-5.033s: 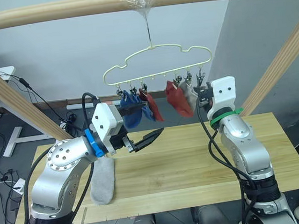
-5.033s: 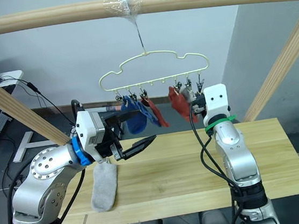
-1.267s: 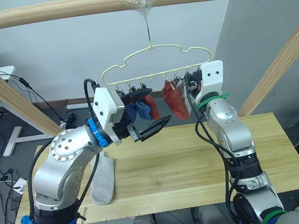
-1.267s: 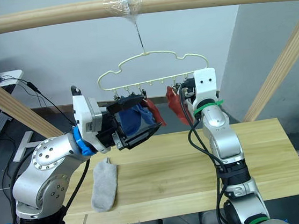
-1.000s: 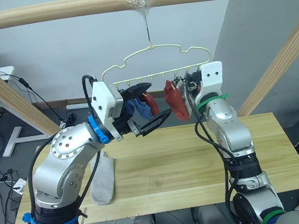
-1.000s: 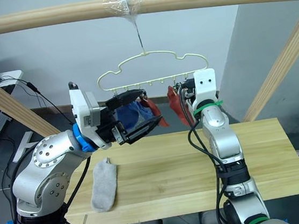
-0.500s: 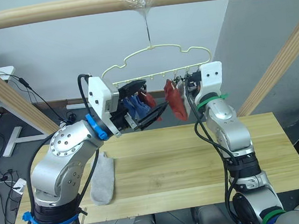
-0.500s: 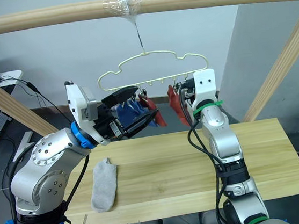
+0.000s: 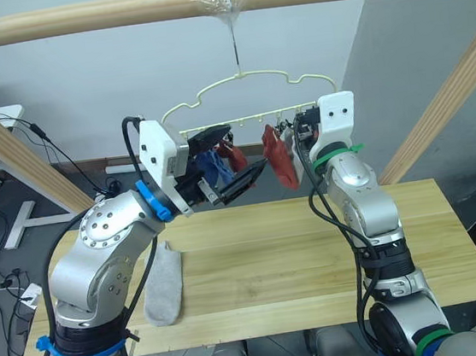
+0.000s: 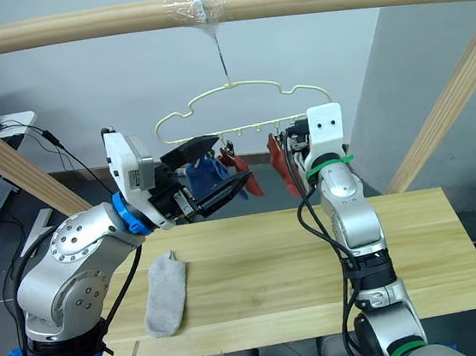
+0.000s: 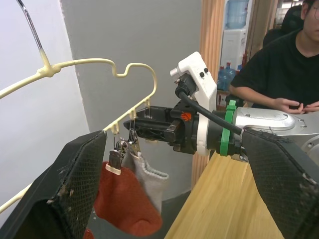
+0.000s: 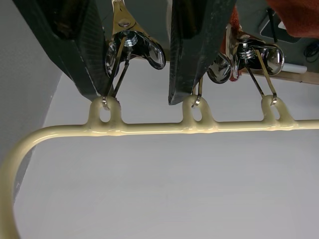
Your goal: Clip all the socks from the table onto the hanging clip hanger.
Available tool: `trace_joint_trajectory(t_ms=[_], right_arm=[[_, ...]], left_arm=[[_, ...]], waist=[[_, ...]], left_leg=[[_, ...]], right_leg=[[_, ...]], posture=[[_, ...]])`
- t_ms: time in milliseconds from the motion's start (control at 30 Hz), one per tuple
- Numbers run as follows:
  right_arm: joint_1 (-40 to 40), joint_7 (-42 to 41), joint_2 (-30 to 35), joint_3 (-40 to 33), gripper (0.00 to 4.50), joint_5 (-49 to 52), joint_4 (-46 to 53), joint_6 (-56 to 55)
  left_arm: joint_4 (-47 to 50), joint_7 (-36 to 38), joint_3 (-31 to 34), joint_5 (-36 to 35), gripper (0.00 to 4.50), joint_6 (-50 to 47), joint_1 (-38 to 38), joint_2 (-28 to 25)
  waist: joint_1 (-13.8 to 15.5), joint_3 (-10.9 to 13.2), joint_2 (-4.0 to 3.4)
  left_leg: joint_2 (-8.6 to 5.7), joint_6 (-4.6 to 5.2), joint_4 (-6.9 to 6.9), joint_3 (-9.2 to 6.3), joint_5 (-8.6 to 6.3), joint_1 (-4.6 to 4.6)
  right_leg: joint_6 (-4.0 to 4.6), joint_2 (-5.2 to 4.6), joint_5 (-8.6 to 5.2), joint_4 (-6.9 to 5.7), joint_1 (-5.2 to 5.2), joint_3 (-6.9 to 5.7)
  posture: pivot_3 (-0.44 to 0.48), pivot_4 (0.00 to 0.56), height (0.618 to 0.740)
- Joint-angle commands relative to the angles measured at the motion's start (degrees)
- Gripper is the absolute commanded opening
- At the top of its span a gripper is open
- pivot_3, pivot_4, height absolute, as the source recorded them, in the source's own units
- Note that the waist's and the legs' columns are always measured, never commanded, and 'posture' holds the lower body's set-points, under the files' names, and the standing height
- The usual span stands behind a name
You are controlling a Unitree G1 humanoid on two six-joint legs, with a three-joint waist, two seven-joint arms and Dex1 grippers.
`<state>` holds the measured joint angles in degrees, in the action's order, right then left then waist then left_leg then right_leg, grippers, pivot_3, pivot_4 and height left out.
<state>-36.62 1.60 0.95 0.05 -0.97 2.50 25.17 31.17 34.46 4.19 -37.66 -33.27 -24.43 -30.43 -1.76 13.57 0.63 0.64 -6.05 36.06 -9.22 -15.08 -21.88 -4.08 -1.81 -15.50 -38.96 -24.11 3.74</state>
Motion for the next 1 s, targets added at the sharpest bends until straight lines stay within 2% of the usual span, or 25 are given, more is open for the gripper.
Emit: trace_joint_trajectory(t_ms=[33,133,167,433,667,800,933,1000], right_arm=[[-0.30,0.38,-0.13,-0.45,0.88,0.14,1.37,-1.70],[-0.33,0.28,-0.10,-0.50,0.08,0.24,1.35,-1.76],[-0.30,-0.04,0.28,-0.64,0.01,0.29,1.40,-1.85],[-0.72,-4.08,3.98,-1.84,0.01,1.84,2.42,0.60],[-1.67,-8.38,6.39,-2.69,0.01,6.11,5.15,8.75],[-1.76,-10.47,8.34,-3.15,0.01,7.58,7.00,11.95],[-1.30,-9.73,7.91,-3.27,0.01,8.04,7.88,13.22],[-0.96,-9.55,7.58,-3.17,0.01,8.01,8.30,13.47]], left_arm=[[1.46,0.10,0.77,-0.44,4.50,0.89,-0.63,-0.19],[1.58,0.14,0.69,-0.46,4.50,0.89,-0.48,-0.17],[1.67,0.07,0.56,-0.44,4.50,0.87,-0.36,-0.08],[2.28,-0.81,-0.78,1.16,4.50,0.90,0.93,0.21],[0.30,-3.21,-2.75,8.70,4.50,2.88,12.59,-0.64],[-13.14,-12.05,-1.26,20.12,4.50,4.63,25.51,-0.28],[-17.64,-17.49,1.97,23.34,4.50,4.71,27.66,1.55],[-17.67,-18.82,4.13,22.75,4.50,2.99,28.75,2.56]], waist=[[0.00,0.00,0.00],[0.00,0.00,0.00],[-0.01,0.00,0.00],[0.06,0.00,0.00],[0.09,0.00,0.00],[-0.11,-0.05,-0.09],[0.32,-0.05,-0.04],[0.74,-0.06,-0.03]], left_leg=[[0.00,0.00,0.00,0.00,0.00,0.00],[0.00,0.00,0.00,0.00,0.00,0.00],[0.00,0.00,0.00,0.00,0.00,0.00],[0.00,0.00,0.00,0.00,0.00,-0.01],[0.00,0.01,-0.02,-0.02,0.00,0.01],[-0.07,0.01,-0.02,0.07,-0.01,0.08],[-0.01,0.02,-0.03,-0.05,-0.01,-0.01],[-0.01,0.01,-0.01,-0.14,0.00,-0.05]], right_leg=[[0.00,0.00,0.00,0.00,0.00,0.00],[0.00,0.00,0.00,0.00,0.00,0.00],[0.00,0.00,0.00,0.00,0.00,0.00],[0.00,0.00,0.00,0.00,0.00,0.00],[0.00,0.00,0.00,0.00,-0.01,-0.01],[0.00,-0.08,0.00,0.02,0.03,0.10],[0.00,-0.03,0.00,0.01,-0.05,-0.05],[0.00,-0.04,0.00,0.01,-0.02,-0.14]], posture=[[0.122,0.210,0.740],[0.122,0.210,0.740],[0.122,0.210,0.740],[0.109,0.203,0.740],[0.097,0.200,0.740],[0.098,0.196,0.740],[0.104,0.193,0.740],[0.110,0.193,0.740]])
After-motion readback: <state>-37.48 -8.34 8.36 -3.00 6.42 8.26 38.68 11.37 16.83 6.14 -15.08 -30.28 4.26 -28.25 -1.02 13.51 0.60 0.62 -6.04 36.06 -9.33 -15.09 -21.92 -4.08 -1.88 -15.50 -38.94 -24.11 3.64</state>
